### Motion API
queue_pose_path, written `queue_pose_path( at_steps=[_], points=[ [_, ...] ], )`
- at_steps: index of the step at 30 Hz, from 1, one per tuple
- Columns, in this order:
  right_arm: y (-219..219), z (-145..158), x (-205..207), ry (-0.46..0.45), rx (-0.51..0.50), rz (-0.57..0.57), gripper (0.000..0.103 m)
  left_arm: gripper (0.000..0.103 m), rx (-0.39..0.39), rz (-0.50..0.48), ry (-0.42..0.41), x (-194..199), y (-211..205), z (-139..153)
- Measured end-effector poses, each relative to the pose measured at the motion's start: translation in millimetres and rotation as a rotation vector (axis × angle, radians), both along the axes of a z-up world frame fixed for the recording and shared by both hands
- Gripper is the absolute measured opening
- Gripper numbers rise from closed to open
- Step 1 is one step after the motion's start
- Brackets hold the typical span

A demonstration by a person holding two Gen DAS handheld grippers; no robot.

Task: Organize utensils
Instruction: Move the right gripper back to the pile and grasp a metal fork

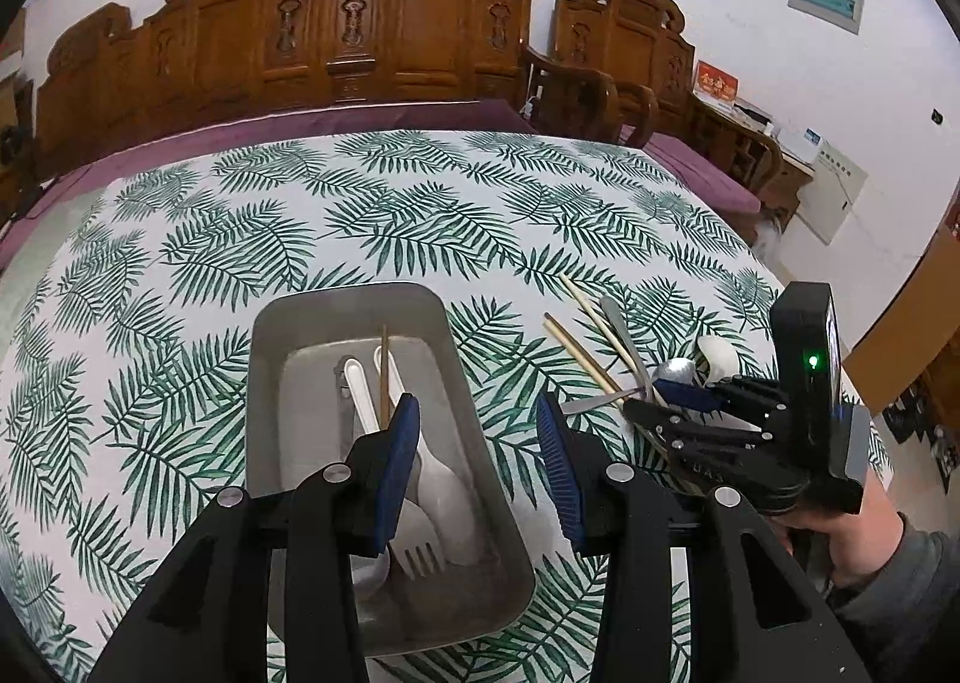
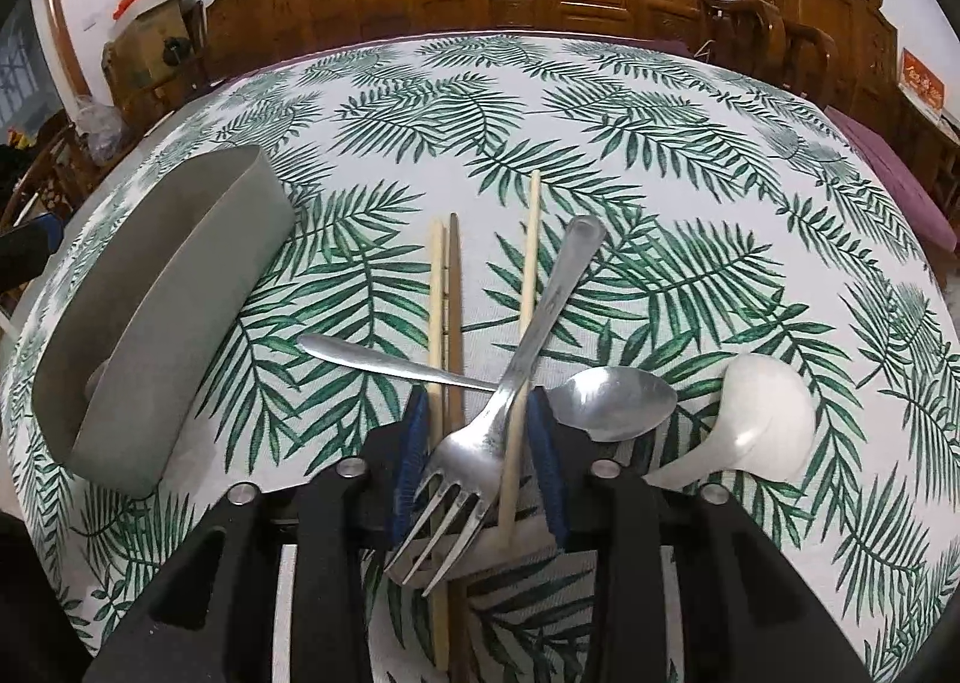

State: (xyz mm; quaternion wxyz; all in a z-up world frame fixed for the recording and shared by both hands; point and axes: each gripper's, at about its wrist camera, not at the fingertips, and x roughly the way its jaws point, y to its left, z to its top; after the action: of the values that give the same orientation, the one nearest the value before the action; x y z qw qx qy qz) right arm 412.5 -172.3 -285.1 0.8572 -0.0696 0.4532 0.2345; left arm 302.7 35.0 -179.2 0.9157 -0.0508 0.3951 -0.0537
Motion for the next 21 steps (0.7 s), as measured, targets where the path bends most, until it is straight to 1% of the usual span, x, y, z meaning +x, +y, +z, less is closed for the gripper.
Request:
queue_pose_path(
  at_steps=[2,3,6,7,9,13,20,21],
  points=[
    [-3.1,1.4,1.1,0.005,0.013,-0.006,0.025,0.038,0.003,-0.007,0.002,-0.4,-2.1,-0.5],
    [-4.9,2.4,1.5,0.000,0.013,-0.014,0.018,0.038,0.004,-0.009,0.001,-0.9,-3.2,-0.5],
    [-13.2,5.3,3.4,0.002,0.023,-0.031,0.014,0.038,0.005,-0.013,0.001,-1.1,-6.4,-0.6],
    [-14.9,5.4,3.6,0.002,0.022,-0.033,0.011,0.038,0.007,-0.014,0.002,-1.1,-7.3,-0.9],
    [-20.0,7.6,4.9,-0.004,0.019,-0.041,0.001,0.038,0.008,-0.018,0.003,-0.8,-8.9,-1.3],
    [-28.8,6.6,8.0,0.012,0.033,-0.046,0.001,0.038,0.011,-0.024,0.005,-0.6,-11.7,-1.8],
    [-32.7,10.3,8.6,0.009,0.074,-0.053,0.001,0.038,0.014,-0.033,0.007,0.2,-15.8,-3.3],
    [-32.2,10.5,9.1,0.009,0.079,-0.052,0.003,0.038,0.016,-0.034,0.007,0.3,-16.6,-3.5]
  ],
)
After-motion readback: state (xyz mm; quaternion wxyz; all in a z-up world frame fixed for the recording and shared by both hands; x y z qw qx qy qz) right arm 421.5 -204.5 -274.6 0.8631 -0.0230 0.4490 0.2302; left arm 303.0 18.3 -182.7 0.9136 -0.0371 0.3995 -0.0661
